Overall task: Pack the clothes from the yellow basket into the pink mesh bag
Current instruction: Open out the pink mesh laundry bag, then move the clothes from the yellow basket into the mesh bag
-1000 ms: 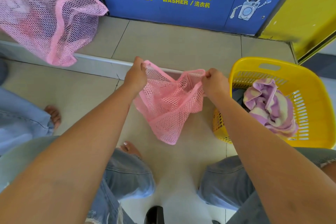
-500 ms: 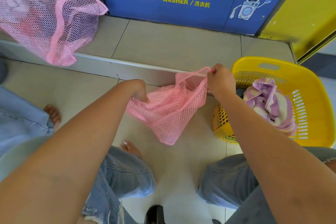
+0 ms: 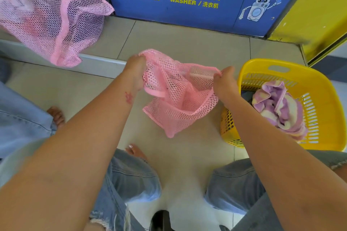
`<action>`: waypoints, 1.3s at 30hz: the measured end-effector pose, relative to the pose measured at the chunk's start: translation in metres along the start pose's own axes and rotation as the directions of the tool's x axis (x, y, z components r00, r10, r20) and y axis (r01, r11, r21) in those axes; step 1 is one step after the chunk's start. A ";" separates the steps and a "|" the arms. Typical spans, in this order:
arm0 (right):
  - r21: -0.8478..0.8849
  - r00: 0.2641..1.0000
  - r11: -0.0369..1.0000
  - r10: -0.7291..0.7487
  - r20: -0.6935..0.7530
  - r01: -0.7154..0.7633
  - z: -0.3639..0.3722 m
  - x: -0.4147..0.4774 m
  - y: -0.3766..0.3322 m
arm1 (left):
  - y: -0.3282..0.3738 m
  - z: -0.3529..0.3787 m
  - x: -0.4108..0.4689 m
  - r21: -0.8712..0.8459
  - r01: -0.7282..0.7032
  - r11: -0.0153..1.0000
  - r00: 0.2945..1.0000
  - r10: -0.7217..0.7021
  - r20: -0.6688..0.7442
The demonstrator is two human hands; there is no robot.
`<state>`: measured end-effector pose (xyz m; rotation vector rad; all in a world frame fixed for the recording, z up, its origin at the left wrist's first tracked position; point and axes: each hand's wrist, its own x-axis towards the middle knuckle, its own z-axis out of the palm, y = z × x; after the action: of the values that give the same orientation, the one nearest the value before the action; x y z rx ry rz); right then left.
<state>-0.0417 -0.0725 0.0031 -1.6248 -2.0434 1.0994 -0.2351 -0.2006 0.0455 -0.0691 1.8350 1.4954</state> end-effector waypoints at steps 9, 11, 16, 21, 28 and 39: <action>-0.129 0.977 0.974 -0.196 -0.081 0.185 -0.012 -0.004 -0.013 | 0.059 0.007 -0.009 -0.601 -0.131 0.789 0.921 0.321 0.221; -0.193 0.966 0.961 -0.223 -0.131 0.196 -0.013 -0.004 -0.014 | 0.062 0.008 -0.010 -0.613 -0.171 0.771 0.912 0.360 0.197; -0.311 0.976 0.941 -0.180 -0.126 0.133 -0.012 -0.003 -0.007 | 0.036 0.013 -0.016 -0.139 -0.324 0.936 0.906 0.349 0.238; -0.492 0.995 0.866 -0.104 -0.014 0.083 -0.007 -0.004 0.006 | 0.000 0.016 -0.019 0.212 -0.354 0.911 0.870 0.237 0.432; -0.533 0.981 0.826 -0.189 0.045 0.183 -0.008 -0.010 0.006 | -0.015 0.030 -0.011 0.280 -0.374 0.884 0.857 0.215 0.468; -0.454 0.892 0.868 -0.355 -0.280 0.203 -0.064 -0.006 0.054 | -0.024 0.066 -0.006 0.319 -0.467 0.825 0.832 0.287 0.475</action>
<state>0.0391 -0.0512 0.0080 -1.4870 -2.2593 0.2474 -0.1861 -0.1541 0.0271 0.8219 1.8374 1.2010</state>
